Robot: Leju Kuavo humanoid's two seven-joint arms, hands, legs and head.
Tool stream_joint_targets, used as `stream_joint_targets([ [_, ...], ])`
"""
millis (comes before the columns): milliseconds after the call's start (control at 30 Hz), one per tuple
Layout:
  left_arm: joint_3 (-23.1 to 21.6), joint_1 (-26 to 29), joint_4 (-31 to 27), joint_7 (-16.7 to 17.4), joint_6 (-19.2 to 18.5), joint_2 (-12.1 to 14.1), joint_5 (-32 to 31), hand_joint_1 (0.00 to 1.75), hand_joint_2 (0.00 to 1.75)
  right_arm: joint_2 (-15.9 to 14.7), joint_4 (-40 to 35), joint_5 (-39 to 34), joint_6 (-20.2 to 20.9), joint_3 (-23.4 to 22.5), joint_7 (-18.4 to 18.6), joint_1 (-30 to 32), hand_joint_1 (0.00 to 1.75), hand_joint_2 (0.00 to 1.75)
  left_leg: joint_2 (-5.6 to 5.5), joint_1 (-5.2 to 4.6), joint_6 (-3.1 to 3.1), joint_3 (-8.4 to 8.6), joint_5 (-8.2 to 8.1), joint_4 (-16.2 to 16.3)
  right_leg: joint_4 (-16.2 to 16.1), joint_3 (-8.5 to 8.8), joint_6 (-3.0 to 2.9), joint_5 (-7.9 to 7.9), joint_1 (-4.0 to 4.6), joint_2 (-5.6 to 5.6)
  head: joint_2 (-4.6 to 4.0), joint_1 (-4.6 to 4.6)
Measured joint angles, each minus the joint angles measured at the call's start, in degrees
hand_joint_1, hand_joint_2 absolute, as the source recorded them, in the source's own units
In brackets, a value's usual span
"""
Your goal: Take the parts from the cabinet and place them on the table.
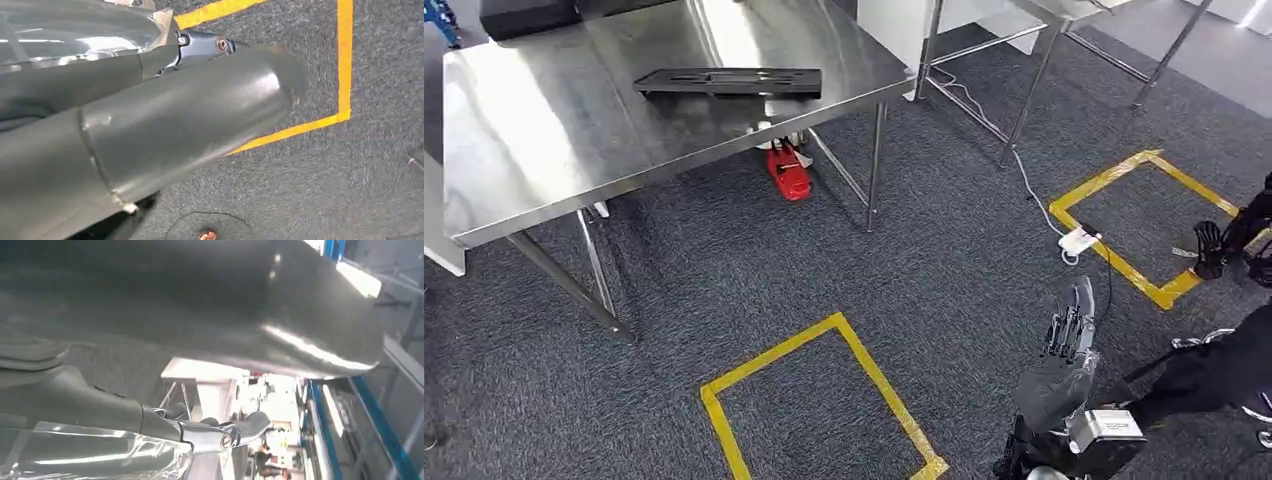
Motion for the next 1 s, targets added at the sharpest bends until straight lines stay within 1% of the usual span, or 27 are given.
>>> stream_joint_targets([
  [33, 0.00, 0.00, 0.02, -0.09, -0.07, 0.00, 0.02, 0.00, 0.00, 0.09, 0.00, 0.77, -0.66, -0.04, 0.07, -0.02, 0.00, 0.00, 0.38, 0.01, -0.37, 0.03, -0.18, 0.30, -0.29, -0.05, -0.70, 0.33, 0.10, 1.04, 0.00, -0.04],
  [100, 0.02, -0.06, 0.02, -0.18, -0.09, -0.06, 0.02, 0.00, 0.00, 0.09, 0.37, 1.32, -1.62, -0.09, 0.93, 0.05, 0.00, 0.00, 1.27, 0.13, -0.78, 0.38, -0.08, 0.07, -0.09, -0.57, -1.27, 0.28, 0.30, 2.03, 0.00, -0.22],
  [133, 0.02, -0.07, 0.02, -0.19, -0.11, -0.09, 0.02, 0.00, 0.00, 0.11, 0.87, 0.25, -1.13, -0.20, 1.72, -0.05, 0.00, 0.00, 1.85, 0.27, -1.15, 0.47, -0.20, 0.07, -0.25, -0.88, -1.77, 0.51, 0.22, 2.70, 0.00, -0.15],
  [167, 0.04, -0.13, 0.02, -0.20, -0.17, -0.09, 0.02, 0.00, 0.00, 0.32, 1.82, -1.02, -0.55, -0.46, 2.59, -0.18, 0.00, 0.00, 0.51, 0.82, -1.79, 0.23, -0.83, 0.58, -0.43, -0.29, -2.36, 0.82, -0.86, 3.27, 0.00, -0.26],
  [200, 0.13, -0.15, 0.02, -0.20, -0.20, -0.04, 0.02, 0.00, 0.00, 0.59, 3.78, -2.55, -0.37, -0.89, 3.34, -0.63, 0.00, 0.00, -2.74, 0.90, -1.98, -0.58, -2.88, 2.69, -0.36, -0.46, -2.85, 1.11, -0.64, 3.89, 0.00, -0.33],
  [233, 0.30, -0.07, 0.02, -0.18, -0.22, -0.04, 0.04, 0.00, 0.00, 0.94, 6.64, -3.17, -0.42, -1.22, 4.03, -1.49, 0.00, 0.00, -4.35, 0.92, -2.01, -2.07, -5.45, 6.53, -0.37, -0.70, -3.28, 1.35, -0.52, 4.35, 0.00, -0.46],
  [267, 0.48, 0.04, 0.02, -0.11, -0.28, -0.02, 0.04, 0.00, 0.00, 1.23, 10.60, -3.26, -0.74, -1.58, 4.94, -2.69, 0.00, 0.00, -5.17, 0.91, -2.03, -4.50, -8.11, 11.90, -0.34, -0.98, -3.56, 1.52, -0.31, 5.12, 0.00, -0.55],
  [300, 0.57, 0.12, 0.04, 0.07, -0.39, -0.02, 0.04, 0.00, 0.00, 1.49, 15.37, -3.46, -0.81, -1.95, 5.66, -4.05, 0.00, 0.00, -5.44, 0.91, -2.02, -6.57, -9.71, 16.13, -0.33, -1.24, -3.70, 1.62, -0.13, 5.86, 0.00, -0.55],
  [333, 0.66, 0.14, 0.07, 0.26, -0.57, -0.02, 0.07, 0.00, 0.00, 1.66, 22.41, -3.19, -0.94, -2.38, 6.06, -6.06, 0.00, 0.00, -5.54, 0.91, -1.94, -7.93, -10.01, 18.64, -0.30, -1.47, -3.90, 1.81, 0.03, 6.70, 0.00, -0.55],
  [367, 0.81, 0.14, 0.07, 0.28, -0.74, 0.04, 0.24, 0.00, 0.00, 1.77, 29.56, -2.07, -1.31, -2.51, 6.33, -8.05, 0.00, 0.00, -5.58, 0.91, -1.79, -7.76, -8.97, 18.04, -0.30, -1.53, -3.98, 1.94, 0.13, 7.45, 0.00, -0.54],
  [400, 0.98, 0.13, 0.07, 0.28, -0.92, 0.11, 0.59, 0.00, 0.00, 2.05, 36.69, -0.41, -2.01, -2.49, 7.25, -10.06, 0.00, 0.00, -5.65, 0.91, -1.58, -6.42, -6.86, 15.22, -0.26, -1.54, -3.86, 2.04, 0.16, 8.29, 0.00, -0.53],
  [433, 1.42, 0.10, 0.07, 0.28, -1.11, 0.28, 1.02, 0.00, 0.00, 2.75, 43.02, 1.47, -2.87, -2.29, 8.27, -11.66, 0.00, 0.00, -6.13, 0.91, -1.28, -3.83, -3.88, 9.91, -0.18, -1.51, -3.75, 2.12, 0.23, 9.18, 0.00, -0.52],
  [467, 1.73, 0.10, 0.07, 0.26, -1.27, 0.48, 1.47, 0.00, 0.00, 3.49, 48.97, 3.51, -3.88, -1.93, 9.43, -12.79, 0.00, 0.00, -7.58, 0.90, -0.84, -1.15, -1.46, 4.45, -0.13, -1.51, -3.66, 2.18, 0.26, 9.87, 0.00, -0.57],
  [500, 2.10, 0.11, 0.07, 0.22, -1.40, 0.94, 2.04, 0.00, 0.00, 4.37, 53.50, 5.10, -4.66, -1.44, 10.58, -13.75, 0.00, 0.00, -11.35, 0.94, -0.27, 0.38, -1.16, 1.12, -0.08, -1.64, -3.49, 2.25, 0.18, 10.14, 0.00, -0.50],
  [533, 2.54, 0.19, 0.11, 0.15, -1.57, 1.01, 2.56, 0.00, 0.00, 4.90, 57.54, 6.36, -5.25, -0.92, 12.01, -14.68, 0.00, 0.00, -10.60, 0.86, -0.40, 0.35, -0.97, 0.81, 0.04, -1.86, -3.18, 2.42, 0.77, 10.66, 0.00, -0.48],
  [600, 3.63, 0.30, 0.11, 0.05, -1.77, 1.42, 3.65, 0.00, 0.00, 5.98, 64.18, 8.24, -5.86, 0.13, 15.22, -16.00, 0.00, 0.00, -9.53, 0.43, -0.20, 0.22, -0.80, 0.98, -0.06, -2.34, -2.57, 2.81, 0.22, 11.43, 0.00, -0.52],
  [633, 4.12, 0.33, 0.11, 0.04, -1.88, 1.62, 3.82, 0.00, 0.00, 6.32, 66.52, 8.72, -5.99, 0.48, 16.56, -16.42, 0.00, 0.00, -8.93, 0.36, 0.15, 0.30, -0.51, 0.73, -0.40, -2.57, -2.07, 3.14, 0.40, 12.10, 0.00, -0.55],
  [667, 4.44, 0.42, 0.11, 0.04, -1.97, 1.68, 4.04, 0.00, 0.00, 6.40, 68.73, 8.96, -6.01, 0.79, 17.27, -16.91, 0.00, 0.00, -7.86, 1.10, 0.62, 0.54, 0.30, -0.43, 0.03, -3.00, -1.99, 2.99, 0.96, 11.49, 0.00, -0.46],
  [700, 4.70, 0.45, 0.11, -0.07, -1.99, 1.77, 4.17, 0.00, 0.00, 6.45, 70.52, 9.11, -6.01, 1.01, 17.57, -17.42, 0.00, 0.00, -7.28, 0.84, 0.80, 0.63, 0.55, -0.75, 1.58, -4.05, -2.05, 1.93, 0.84, 8.38, 0.00, -0.46],
  [733, 4.96, 0.50, 0.11, -0.20, -1.97, 1.84, 4.33, 0.00, 0.00, 6.54, 71.87, 9.25, -5.94, 1.14, 18.19, -17.98, 0.00, 0.00, -6.36, 0.83, 1.04, 0.45, 0.60, -0.76, 4.94, -5.75, -2.29, -0.10, 0.90, 6.62, 0.00, 0.14],
  [800, 5.79, 0.92, 0.11, -0.48, -1.66, 1.92, 4.92, 0.00, 0.00, 6.58, 74.41, 9.60, -5.53, 1.53, 19.59, -18.75, 0.00, 0.00, -4.23, 0.69, 1.03, 0.23, 0.58, -0.75, 14.91, -10.30, -2.14, -4.31, 0.55, 5.81, 0.00, 0.15],
  [833, 6.12, 1.14, 0.11, -0.81, -1.46, 1.90, 5.27, 0.00, 0.00, 6.58, 75.34, 9.66, -5.42, 1.71, 20.04, -18.72, 0.00, 0.00, -3.30, 0.69, 1.02, 0.16, 0.57, -0.73, 18.32, -11.68, -1.69, -5.27, 0.40, 5.71, 0.00, 0.22],
  [867, 6.49, 1.27, 0.11, -1.20, -1.21, 1.88, 5.53, 0.00, 0.00, 6.51, 76.27, 9.66, -5.29, 1.83, 20.46, -18.57, 0.00, 0.00, -2.43, 0.72, 0.99, 0.17, 0.55, -0.72, 18.63, -11.55, -1.09, -5.09, 0.20, 5.55, 0.00, 0.22],
  [900, 6.82, 1.30, 0.11, -1.79, -0.59, 1.64, 5.75, 0.00, 0.00, 6.38, 77.00, 9.68, -5.14, 1.94, 20.48, -18.41, 0.00, 0.00, -1.75, 0.78, 0.93, 0.17, 0.52, -0.67, 16.24, -9.92, -0.41, -4.11, -0.05, 5.31, 0.00, 0.24],
  [933, 7.15, 1.28, 0.13, -2.34, 0.05, 1.44, 5.95, 0.00, 0.00, 6.25, 77.46, 9.73, -4.89, 1.97, 20.46, -18.32, 0.00, 0.00, -1.08, 0.88, 0.77, 0.21, 0.44, -0.63, 11.22, -7.01, 0.35, -2.34, -0.33, 4.78, 0.00, 0.24],
  [967, 7.41, 1.32, 0.13, -2.90, 0.78, 0.90, 5.97, 0.00, 0.00, 6.08, 77.89, 9.75, -4.70, 2.01, 20.35, -18.32, 0.00, 0.00, -0.41, 0.96, 0.48, 0.32, 0.27, -0.49, 5.09, -3.57, 1.00, -0.45, -0.66, 3.56, 0.00, 0.20],
  [1000, 7.50, 1.25, 0.11, -3.26, 1.20, 0.74, 5.94, 0.00, 0.00, 6.05, 78.20, 9.77, -4.63, 2.05, 20.26, -18.36, 0.00, 0.00, 0.03, 0.61, 0.05, 0.45, 0.01, -0.18, 0.39, -0.77, 1.23, 0.61, -0.80, 0.08, 0.00, 0.30],
])
